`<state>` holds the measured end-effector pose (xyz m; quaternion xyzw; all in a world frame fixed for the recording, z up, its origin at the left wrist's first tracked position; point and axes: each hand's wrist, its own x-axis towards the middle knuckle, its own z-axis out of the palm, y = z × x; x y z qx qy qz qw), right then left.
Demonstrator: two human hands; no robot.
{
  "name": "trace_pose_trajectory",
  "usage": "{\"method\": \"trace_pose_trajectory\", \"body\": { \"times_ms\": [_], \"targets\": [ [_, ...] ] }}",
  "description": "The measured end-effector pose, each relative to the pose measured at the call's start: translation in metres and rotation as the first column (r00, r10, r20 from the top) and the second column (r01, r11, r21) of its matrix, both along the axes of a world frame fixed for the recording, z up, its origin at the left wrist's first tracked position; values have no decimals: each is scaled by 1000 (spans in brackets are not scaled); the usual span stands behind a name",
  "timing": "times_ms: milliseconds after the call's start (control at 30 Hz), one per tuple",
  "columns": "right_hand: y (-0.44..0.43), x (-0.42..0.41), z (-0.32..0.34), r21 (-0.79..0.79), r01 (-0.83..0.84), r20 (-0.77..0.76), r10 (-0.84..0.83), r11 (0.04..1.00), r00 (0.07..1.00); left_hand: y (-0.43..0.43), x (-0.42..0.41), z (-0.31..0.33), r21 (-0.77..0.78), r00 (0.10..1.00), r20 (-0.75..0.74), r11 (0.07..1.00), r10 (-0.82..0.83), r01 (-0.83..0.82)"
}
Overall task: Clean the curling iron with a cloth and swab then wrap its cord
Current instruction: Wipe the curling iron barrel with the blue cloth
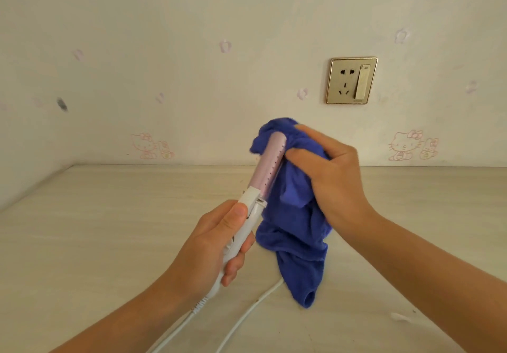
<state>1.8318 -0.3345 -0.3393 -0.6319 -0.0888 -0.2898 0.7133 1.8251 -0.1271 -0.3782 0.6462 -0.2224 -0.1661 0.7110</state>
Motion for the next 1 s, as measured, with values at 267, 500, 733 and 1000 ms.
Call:
{"method": "trace_pose_trajectory", "body": {
  "times_ms": [267, 500, 733, 1000],
  "targets": [
    [-30, 10, 8, 177, 191, -9, -192, 966, 981, 3, 8, 6, -109, 984, -167, 993, -69, 51],
    [-22, 9, 5, 132, 118, -13, -118, 984, 993, 19, 22, 12, -632, 682, -451, 746, -576, 212],
    [-18, 6, 5, 113, 87, -15, -85, 990, 996, 18, 22, 9, -696, 613, -414, 668, -673, 263],
    [-16, 4, 5, 81, 44, -10, -43, 996, 999, 19, 24, 6, -687, 605, -399, 661, -689, 300]
  ]
}}
